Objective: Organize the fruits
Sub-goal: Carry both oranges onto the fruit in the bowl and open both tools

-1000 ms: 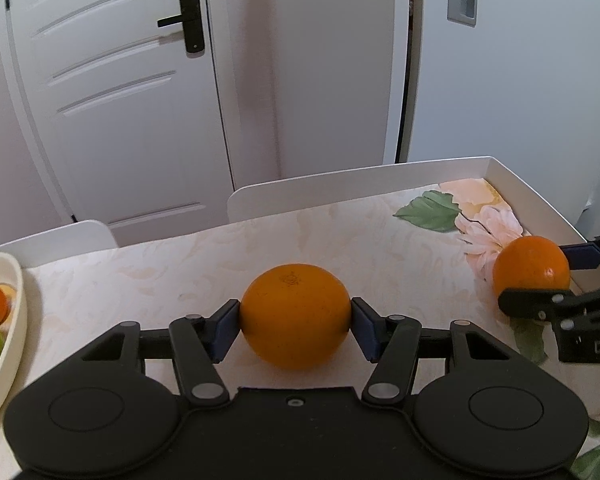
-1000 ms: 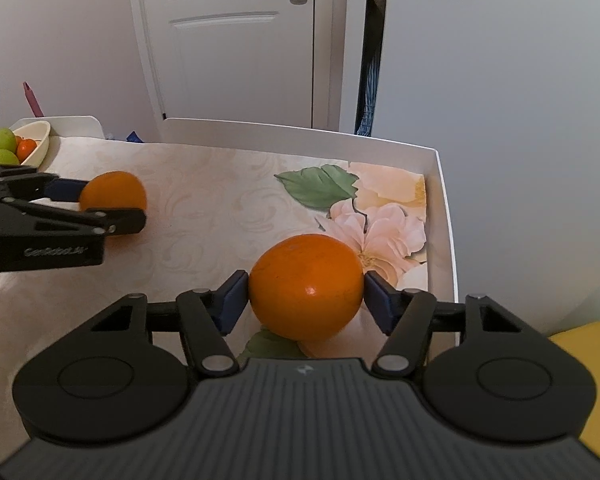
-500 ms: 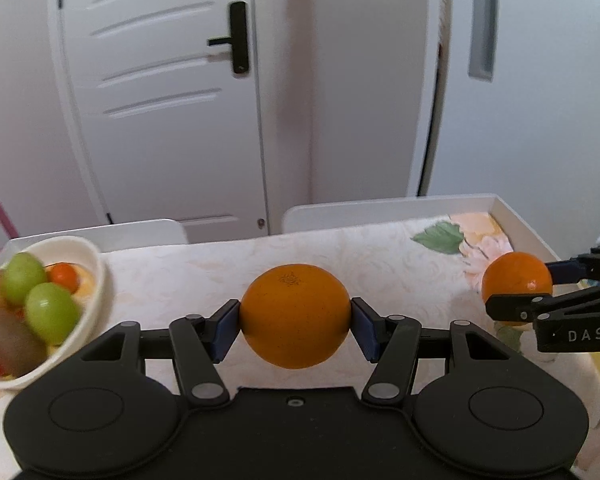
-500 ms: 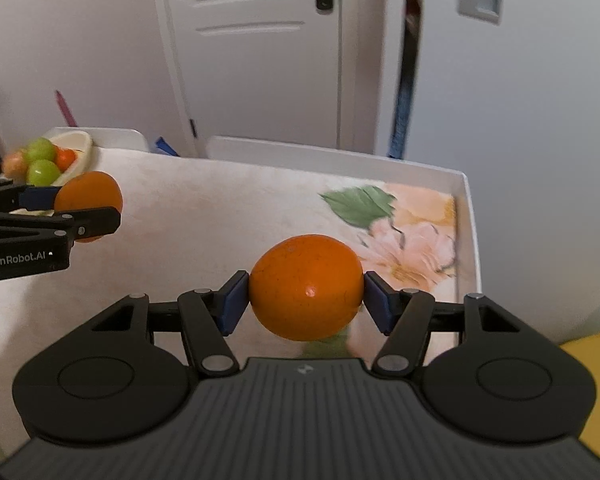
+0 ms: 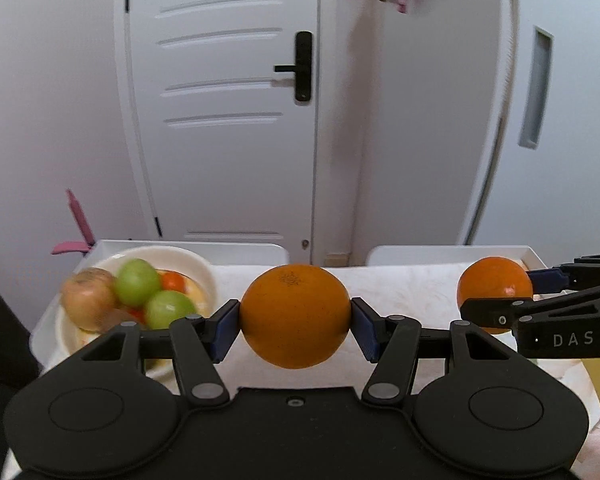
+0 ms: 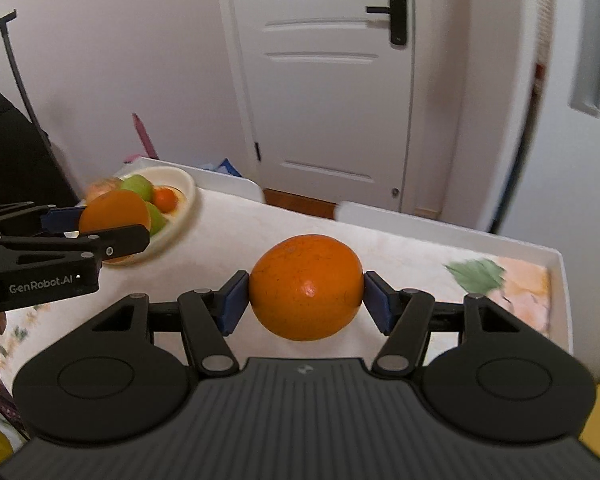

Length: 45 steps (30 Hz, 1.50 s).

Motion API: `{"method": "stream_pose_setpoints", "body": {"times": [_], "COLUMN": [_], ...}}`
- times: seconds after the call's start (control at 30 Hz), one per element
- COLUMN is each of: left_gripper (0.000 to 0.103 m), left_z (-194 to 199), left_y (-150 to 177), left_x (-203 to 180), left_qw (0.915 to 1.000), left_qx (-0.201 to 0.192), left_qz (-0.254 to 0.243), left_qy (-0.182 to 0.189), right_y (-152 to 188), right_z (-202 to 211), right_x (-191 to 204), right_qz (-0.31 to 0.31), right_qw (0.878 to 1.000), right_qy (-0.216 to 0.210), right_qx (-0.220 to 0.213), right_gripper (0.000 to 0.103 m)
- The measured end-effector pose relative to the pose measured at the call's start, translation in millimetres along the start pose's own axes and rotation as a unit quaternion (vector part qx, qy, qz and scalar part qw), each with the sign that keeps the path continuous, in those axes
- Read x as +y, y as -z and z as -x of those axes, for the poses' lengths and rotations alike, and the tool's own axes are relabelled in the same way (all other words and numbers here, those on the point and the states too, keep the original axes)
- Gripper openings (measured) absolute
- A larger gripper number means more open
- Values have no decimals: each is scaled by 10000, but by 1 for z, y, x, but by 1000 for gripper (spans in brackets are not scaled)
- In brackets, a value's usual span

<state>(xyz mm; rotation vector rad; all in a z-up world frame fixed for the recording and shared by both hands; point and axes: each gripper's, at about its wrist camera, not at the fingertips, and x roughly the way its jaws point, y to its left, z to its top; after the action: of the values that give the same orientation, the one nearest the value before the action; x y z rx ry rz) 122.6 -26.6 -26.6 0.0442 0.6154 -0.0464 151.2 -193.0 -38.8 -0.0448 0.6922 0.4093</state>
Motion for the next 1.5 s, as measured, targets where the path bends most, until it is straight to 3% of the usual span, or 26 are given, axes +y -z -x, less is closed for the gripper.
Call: {"method": "stream_pose_setpoints", "body": {"times": [0.37, 0.83, 1.27, 1.5], "left_gripper": [63, 63, 63, 64], "left_z": [-5, -61, -155, -181], "left_y": [-33, -64, -74, -64], "left_x": [83, 160, 182, 182], "left_qw": [10000, 9988, 9911, 9860], "left_qx": [-21, 162, 889, 1275], "left_qz": [-60, -376, -662, -651], "left_qy": [14, 263, 737, 852], "right_y": [-43, -76, -78, -78], "right_z": [-35, -98, -150, -165], "right_x": [75, 129, 140, 135], "right_qz": [-42, -219, -476, -554], "right_qw": [9999, 9997, 9977, 9964], "right_qy": [-133, 55, 318, 401], "right_qx": [-50, 66, 361, 495], "right_gripper": [77, 77, 77, 77]}}
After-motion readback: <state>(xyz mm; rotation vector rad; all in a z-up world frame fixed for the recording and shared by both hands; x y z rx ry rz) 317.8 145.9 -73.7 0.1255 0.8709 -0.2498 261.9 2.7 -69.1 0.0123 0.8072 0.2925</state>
